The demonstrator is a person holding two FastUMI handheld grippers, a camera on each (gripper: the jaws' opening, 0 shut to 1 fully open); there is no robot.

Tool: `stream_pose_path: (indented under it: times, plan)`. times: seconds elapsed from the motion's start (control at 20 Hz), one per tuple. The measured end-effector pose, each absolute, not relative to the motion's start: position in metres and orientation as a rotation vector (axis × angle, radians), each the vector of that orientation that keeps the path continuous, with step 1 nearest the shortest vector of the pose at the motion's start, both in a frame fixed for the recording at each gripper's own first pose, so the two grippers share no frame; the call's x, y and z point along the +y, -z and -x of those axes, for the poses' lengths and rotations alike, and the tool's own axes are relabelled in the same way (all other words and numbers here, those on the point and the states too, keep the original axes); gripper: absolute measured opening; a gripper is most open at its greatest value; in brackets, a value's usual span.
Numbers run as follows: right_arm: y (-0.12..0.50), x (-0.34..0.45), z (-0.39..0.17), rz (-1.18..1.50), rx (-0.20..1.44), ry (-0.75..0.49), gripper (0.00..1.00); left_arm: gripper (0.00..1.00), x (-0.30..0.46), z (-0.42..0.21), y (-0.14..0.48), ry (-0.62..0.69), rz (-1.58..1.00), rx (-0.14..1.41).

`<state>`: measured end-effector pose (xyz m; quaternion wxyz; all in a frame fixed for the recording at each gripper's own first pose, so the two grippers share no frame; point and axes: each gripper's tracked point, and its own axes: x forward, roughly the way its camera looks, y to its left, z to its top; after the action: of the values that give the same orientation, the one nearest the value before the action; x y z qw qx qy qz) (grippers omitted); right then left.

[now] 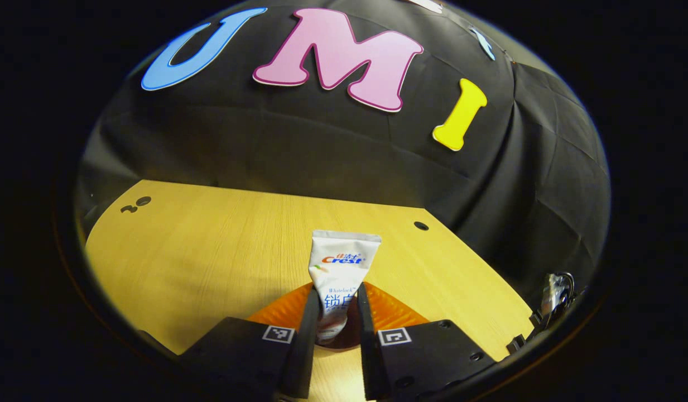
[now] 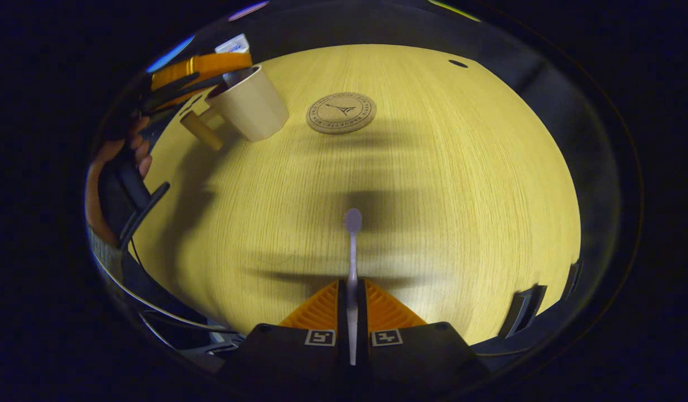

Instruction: Put the toothbrush and toothpaste on the desktop into the cup, then pick up the cup and place it on the coaster on the desktop.

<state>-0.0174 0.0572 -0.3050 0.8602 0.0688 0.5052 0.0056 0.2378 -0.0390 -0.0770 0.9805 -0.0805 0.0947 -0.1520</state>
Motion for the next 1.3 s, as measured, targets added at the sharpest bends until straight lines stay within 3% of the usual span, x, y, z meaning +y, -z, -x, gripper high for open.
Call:
stream_pose_path:
  times: [0.05, 0.1, 0.15, 0.2, 0.25, 0.55, 1.0, 1.3]
  plan:
    - [0.303, 0.057, 0.016, -0.179, 1.04, -0.01, 0.08, 0.33, -0.04, -0.235, 0.075, 0.313, 0.159, 0.184]
    - [0.299, 0.056, 0.014, -0.204, 1.013, -0.009, 0.08, 0.43, -0.041, -0.236, 0.074, 0.315, 0.15, 0.181]
    - [0.292, 0.056, 0.011, -0.221, 0.982, -0.01, 0.08, 0.46, -0.039, -0.234, 0.072, 0.315, 0.143, 0.182]
    - [0.285, 0.056, 0.007, -0.231, 0.947, -0.013, 0.08, 0.58, -0.038, -0.232, 0.073, 0.314, 0.139, 0.185]
    - [0.275, 0.056, 0.004, -0.238, 0.91, -0.018, 0.08, 0.53, -0.035, -0.229, 0.073, 0.312, 0.134, 0.192]
    - [0.193, 0.068, -0.028, -0.261, 0.638, -0.101, 0.08, 0.72, -0.01, -0.204, 0.055, 0.279, 0.14, 0.174]
    - [0.038, 0.116, -0.114, -0.361, 0.231, -0.312, 0.08, 0.75, 0.027, -0.116, 0.014, 0.278, 0.245, 0.106]
    - [0.033, 0.138, -0.186, -0.418, 0.15, -0.326, 0.08, 0.75, 0.036, -0.053, 0.034, 0.25, 0.262, 0.149]
